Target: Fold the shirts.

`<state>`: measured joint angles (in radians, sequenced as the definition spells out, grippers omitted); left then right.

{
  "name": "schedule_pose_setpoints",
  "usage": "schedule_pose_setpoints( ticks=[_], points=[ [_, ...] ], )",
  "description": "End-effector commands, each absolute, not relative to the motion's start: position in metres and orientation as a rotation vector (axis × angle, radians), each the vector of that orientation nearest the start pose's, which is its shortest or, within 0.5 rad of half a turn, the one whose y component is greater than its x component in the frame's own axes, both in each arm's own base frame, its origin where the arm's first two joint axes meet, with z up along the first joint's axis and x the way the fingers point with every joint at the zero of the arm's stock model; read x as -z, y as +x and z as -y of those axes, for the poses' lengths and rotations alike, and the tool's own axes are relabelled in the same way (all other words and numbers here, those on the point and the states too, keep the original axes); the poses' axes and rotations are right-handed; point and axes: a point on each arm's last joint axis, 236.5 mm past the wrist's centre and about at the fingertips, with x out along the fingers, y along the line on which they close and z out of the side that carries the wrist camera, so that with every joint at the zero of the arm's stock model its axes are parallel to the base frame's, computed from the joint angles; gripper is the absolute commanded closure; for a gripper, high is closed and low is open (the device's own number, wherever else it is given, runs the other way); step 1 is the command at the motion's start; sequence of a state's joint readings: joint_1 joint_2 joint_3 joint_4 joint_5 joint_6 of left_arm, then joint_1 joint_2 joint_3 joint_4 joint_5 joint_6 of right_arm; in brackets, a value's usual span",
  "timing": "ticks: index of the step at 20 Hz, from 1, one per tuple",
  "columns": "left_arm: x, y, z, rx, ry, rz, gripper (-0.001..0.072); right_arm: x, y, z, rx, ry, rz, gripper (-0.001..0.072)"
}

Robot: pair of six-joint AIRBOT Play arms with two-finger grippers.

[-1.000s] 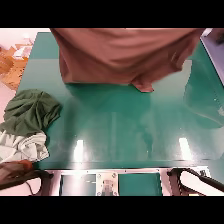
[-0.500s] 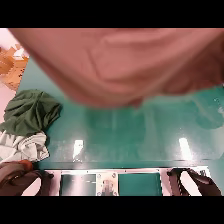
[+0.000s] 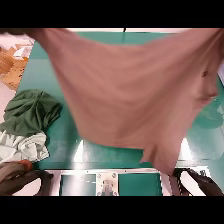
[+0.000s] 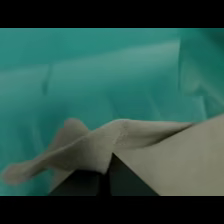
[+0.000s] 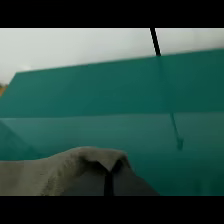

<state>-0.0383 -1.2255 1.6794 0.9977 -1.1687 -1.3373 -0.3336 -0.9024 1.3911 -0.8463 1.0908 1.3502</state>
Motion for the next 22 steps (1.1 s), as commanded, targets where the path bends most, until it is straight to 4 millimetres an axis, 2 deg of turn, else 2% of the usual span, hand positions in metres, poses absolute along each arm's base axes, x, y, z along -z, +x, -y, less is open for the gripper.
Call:
schedule_pose_setpoints(
  ticks=[1,3,5,6,8,9,10,11,12,14,15,16,17,18,19,20,22],
  points=[
    [-0.134,0.487,0.183,0.584,-0.200,-0.835,0.0687,-0.168,0.420,0.004,-0.168,0.547,-0.688,0.0694],
    [-0.078,0.516,0.207,0.579,-0.228,-0.865,0.0687,-0.096,0.440,0.011,-0.120,0.615,-0.807,0.0695],
    [-0.036,0.540,0.215,0.534,-0.254,-0.862,0.0687,-0.040,0.454,0.017,-0.085,0.662,-0.904,0.0694],
    [-0.024,0.548,0.213,0.514,-0.263,-0.863,0.0687,-0.017,0.460,0.019,-0.067,0.679,-0.938,0.0695],
    [-0.014,0.556,0.205,0.486,-0.272,-0.856,0.0685,0.015,0.466,0.023,-0.044,0.701,-0.988,0.0694],
    [-0.016,0.558,0.201,0.482,-0.274,-0.854,0.0617,0.022,0.466,0.024,-0.040,0.707,-1.003,0.0689],
    [-0.022,0.558,0.195,0.490,-0.273,-0.865,0.0276,0.023,0.468,0.029,-0.033,0.710,-1.001,0.0568],
    [-0.030,0.556,0.186,0.500,-0.267,-0.883,0.0133,0.018,0.469,0.036,-0.026,0.711,-0.989,0.0390],
    [-0.043,0.553,0.172,0.514,-0.255,-0.909,0.0133,0.007,0.468,0.044,-0.032,0.718,-0.986,0.0339],
    [-0.070,0.539,0.135,0.539,-0.248,-0.980,0.0144,-0.013,0.451,0.062,-0.064,0.727,-1.030,0.0369],
    [-0.079,0.526,0.118,0.553,-0.258,-1.036,0.0232,-0.018,0.438,0.068,-0.093,0.725,-1.065,0.0369],
    [-0.081,0.508,0.101,0.568,-0.279,-1.112,0.0248,-0.018,0.422,0.073,-0.110,0.739,-1.111,0.0377],
    [-0.077,0.488,0.089,0.577,-0.318,-1.200,0.0247,-0.014,0.405,0.077,-0.114,0.752,-1.162,0.0448],
    [-0.067,0.469,0.079,0.577,-0.353,-1.293,0.0247,-0.007,0.386,0.080,-0.109,0.763,-1.218,0.0454],
    [-0.056,0.450,0.074,0.584,-0.385,-1.378,0.0329,0.000,0.370,0.083,-0.094,0.772,-1.257,0.0451],
    [-0.043,0.433,0.072,0.594,-0.412,-1.454,0.0353,0.007,0.353,0.086,-0.072,0.781,-1.288,0.0443],
    [-0.014,0.402,0.077,0.596,-0.491,-1.573,0.0353,0.019,0.320,0.091,-0.021,0.789,-1.327,0.0443]
  ],
)
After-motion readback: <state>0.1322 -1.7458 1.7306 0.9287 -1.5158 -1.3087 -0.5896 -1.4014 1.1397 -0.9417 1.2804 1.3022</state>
